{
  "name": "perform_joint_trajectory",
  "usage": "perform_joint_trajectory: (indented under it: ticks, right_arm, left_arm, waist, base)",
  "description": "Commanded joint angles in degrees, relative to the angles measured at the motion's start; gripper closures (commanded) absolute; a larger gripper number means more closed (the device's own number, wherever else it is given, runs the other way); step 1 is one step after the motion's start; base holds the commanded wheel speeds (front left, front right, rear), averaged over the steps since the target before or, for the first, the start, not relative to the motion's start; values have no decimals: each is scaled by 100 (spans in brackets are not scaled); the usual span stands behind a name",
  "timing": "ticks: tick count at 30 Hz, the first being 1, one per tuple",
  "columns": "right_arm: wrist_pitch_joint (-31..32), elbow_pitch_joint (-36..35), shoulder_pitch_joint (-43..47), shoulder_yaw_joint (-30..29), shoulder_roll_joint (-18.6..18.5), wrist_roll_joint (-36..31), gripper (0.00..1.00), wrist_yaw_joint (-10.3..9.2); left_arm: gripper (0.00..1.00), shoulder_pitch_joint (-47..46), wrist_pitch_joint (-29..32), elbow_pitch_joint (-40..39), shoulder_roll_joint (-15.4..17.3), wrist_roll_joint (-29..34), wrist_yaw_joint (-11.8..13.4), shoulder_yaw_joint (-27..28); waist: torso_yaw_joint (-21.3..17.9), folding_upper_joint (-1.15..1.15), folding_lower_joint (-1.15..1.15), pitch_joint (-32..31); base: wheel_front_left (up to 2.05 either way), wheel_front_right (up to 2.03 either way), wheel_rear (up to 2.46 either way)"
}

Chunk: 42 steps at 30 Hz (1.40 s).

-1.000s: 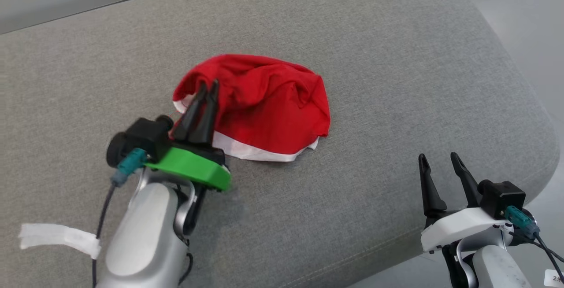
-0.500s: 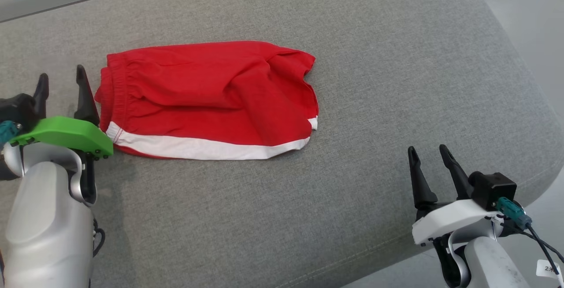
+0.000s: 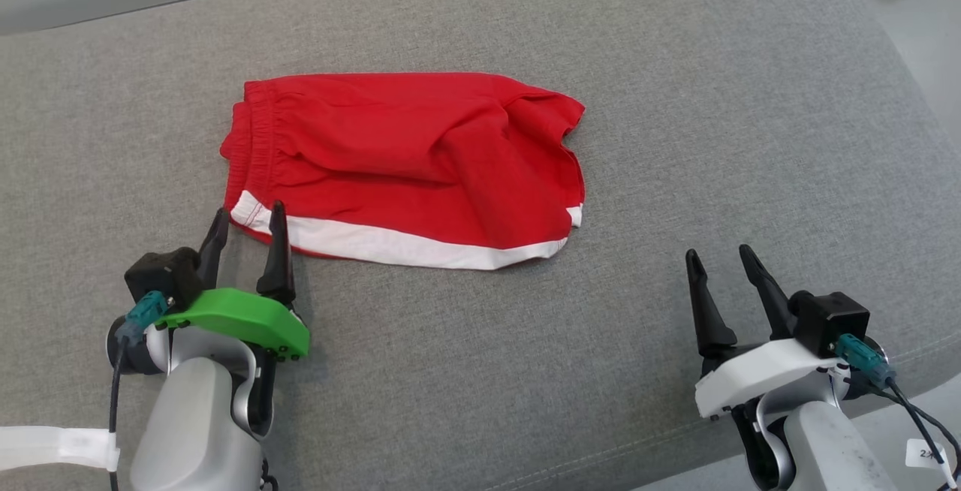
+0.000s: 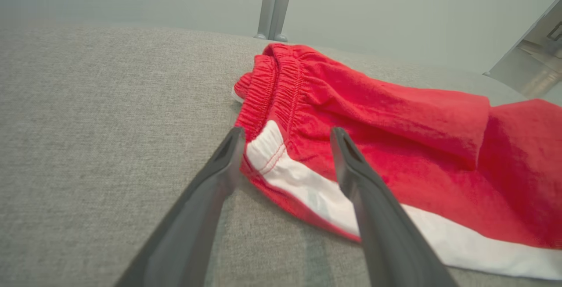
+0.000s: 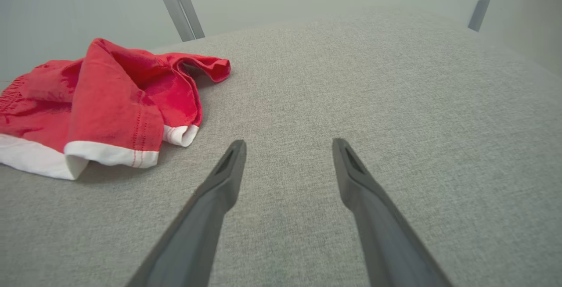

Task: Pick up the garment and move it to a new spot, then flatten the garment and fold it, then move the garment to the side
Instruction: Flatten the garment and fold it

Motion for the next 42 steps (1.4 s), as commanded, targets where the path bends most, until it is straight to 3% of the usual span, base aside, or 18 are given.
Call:
perform_joint_trajectory:
  ticks: [1,14,16,23,32,38,39,40,42]
  right_arm:
    - [-19,29,-51,47,-15,-43,0,-6]
    - [-19,50,13,3,-13,-71,0,-6]
    - [-19,47,17,-3,-12,-60,0,-5]
    - [-19,25,78,-80,-12,-19,0,-5]
    - [-19,124,153,7,-13,-22,0,-5]
    - [-19,213,163,158,-15,33,0,-5]
    - [-19,224,152,189,-15,30,0,-5]
    - [-19,231,137,208,-18,37,0,-6]
    - [-19,235,123,250,-17,36,0,-6]
  left_arm:
    - [0,77,-3,9,-13,-44,-26,-79]
    - [0,-226,-3,627,230,429,-2,439]
    - [100,-271,-4,668,215,499,12,520]
    - [100,-51,-4,694,91,531,64,922]
    - [100,437,-3,659,-64,600,195,1206]
    - [100,674,0,771,-89,657,153,980]
    - [69,672,0,781,-90,625,141,925]
    - [0,669,-1,770,-88,584,128,875]
    - [0,670,-2,702,-87,518,96,771]
  waist:
    - [3,0,0,-30]
    - [-371,0,0,45]
    - [-390,0,0,44]
    - [-206,0,0,-93]
    - [664,0,0,-462]
    - [1155,0,0,-633]
    - [1202,0,0,-656]
    - [1237,0,0,-663]
    - [1288,0,0,-683]
  base:
    - [0,0,0]
    - [0,0,0]
    - [0,0,0]
    - [0,0,0]
    - [0,0,0]
    - [0,0,0]
    - [0,0,0]
    - [0,0,0]
    - [0,0,0]
